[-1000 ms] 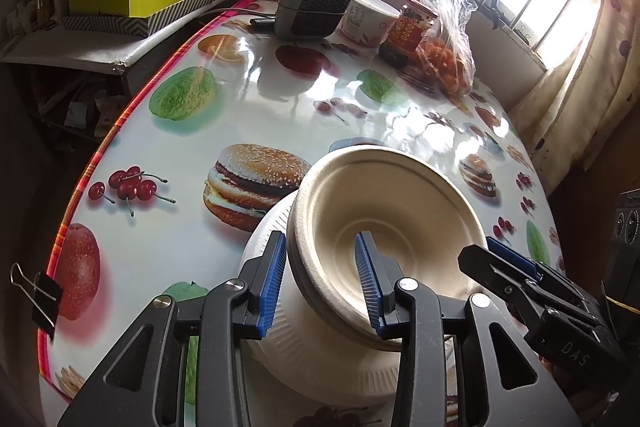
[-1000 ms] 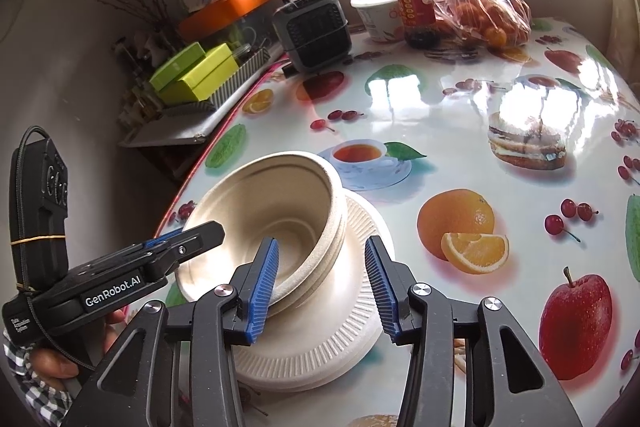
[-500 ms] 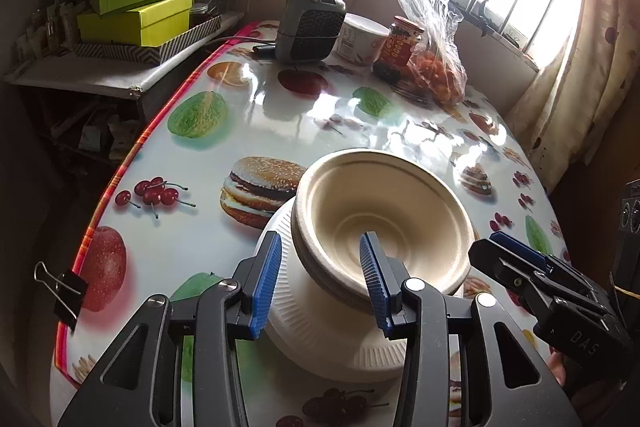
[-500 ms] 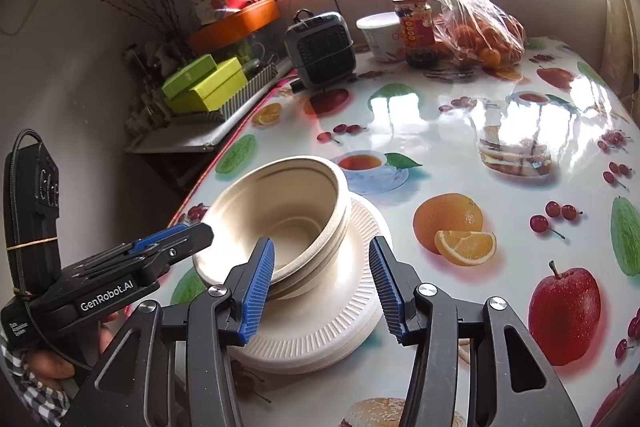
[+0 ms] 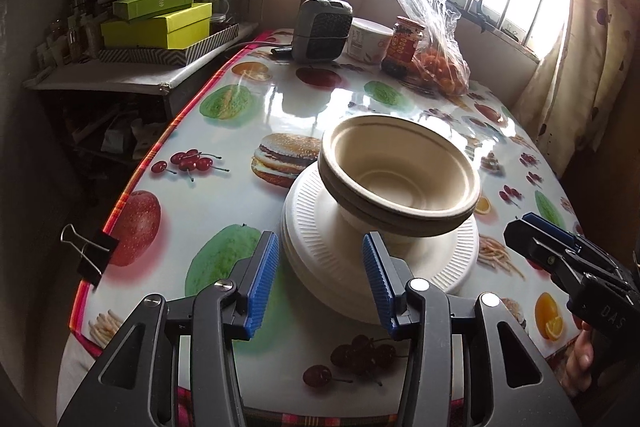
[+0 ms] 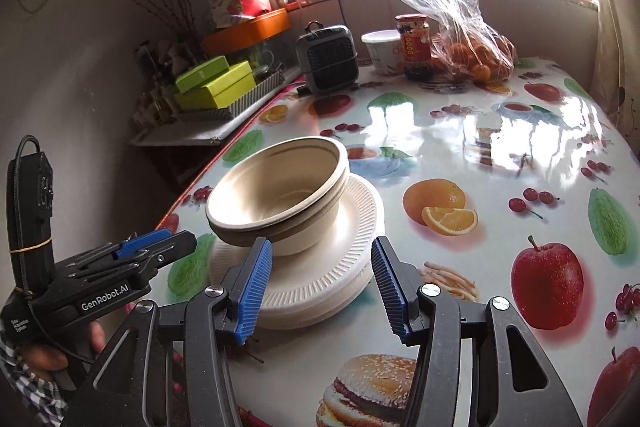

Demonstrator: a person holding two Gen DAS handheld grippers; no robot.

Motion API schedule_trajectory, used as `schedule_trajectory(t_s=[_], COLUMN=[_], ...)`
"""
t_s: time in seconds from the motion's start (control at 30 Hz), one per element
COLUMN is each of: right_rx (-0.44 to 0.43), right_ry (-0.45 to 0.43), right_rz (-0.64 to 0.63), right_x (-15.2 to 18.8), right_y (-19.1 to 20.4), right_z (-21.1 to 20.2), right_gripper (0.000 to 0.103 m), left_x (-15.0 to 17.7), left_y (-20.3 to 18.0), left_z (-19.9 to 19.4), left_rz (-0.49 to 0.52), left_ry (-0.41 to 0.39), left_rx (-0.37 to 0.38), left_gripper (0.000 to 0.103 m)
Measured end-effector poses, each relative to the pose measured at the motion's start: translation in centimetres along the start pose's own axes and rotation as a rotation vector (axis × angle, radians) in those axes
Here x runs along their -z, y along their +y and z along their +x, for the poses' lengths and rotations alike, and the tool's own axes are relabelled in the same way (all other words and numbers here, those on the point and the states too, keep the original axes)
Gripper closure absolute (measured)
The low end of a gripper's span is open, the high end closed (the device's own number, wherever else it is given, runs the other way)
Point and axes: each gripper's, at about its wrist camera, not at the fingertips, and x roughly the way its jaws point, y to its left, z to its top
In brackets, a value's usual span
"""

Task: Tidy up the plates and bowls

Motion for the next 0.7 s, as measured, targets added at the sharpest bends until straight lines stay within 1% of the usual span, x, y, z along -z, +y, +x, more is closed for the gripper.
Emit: schedule_trajectory(t_s=[0.17,0.27,0.37,0.4,0.5,0.57,0.7], right_rx=[0.022,0.045,0.068,0.077,0.085,0.107,0.129], right_ry=[0.013,0.009,-0.01,-0.019,-0.04,-0.053,-0.079], right_rz=[-0.014,-0.04,-0.073,-0.084,-0.093,-0.092,-0.087], right_x=[1.9,2.9,3.8,4.0,4.7,4.9,5.5], right_y=[-0.1,0.2,0.8,1.1,1.4,1.6,1.6], right_z=[0.0,0.1,-0.1,-0.2,-0.5,-0.6,-1.0], right_gripper=[0.047,0.041,0.038,0.035,0.03,0.028,0.025], left_x=[1.9,2.8,3.5,3.7,4.3,4.6,5.0], left_y=[0.1,-0.2,-0.4,-0.6,-1.1,-1.2,-1.8], left_z=[0.0,0.0,0.0,0.0,0.0,-0.1,-0.4], left_rz=[0.027,0.046,0.057,0.063,0.077,0.08,0.096], left_ry=[-0.009,-0.031,-0.045,-0.049,-0.057,-0.062,-0.074], left_rx=[-0.036,-0.055,-0.062,-0.072,-0.098,-0.084,-0.085], left_gripper=[0.058,0.058,0.058,0.058,0.058,0.058,0.058])
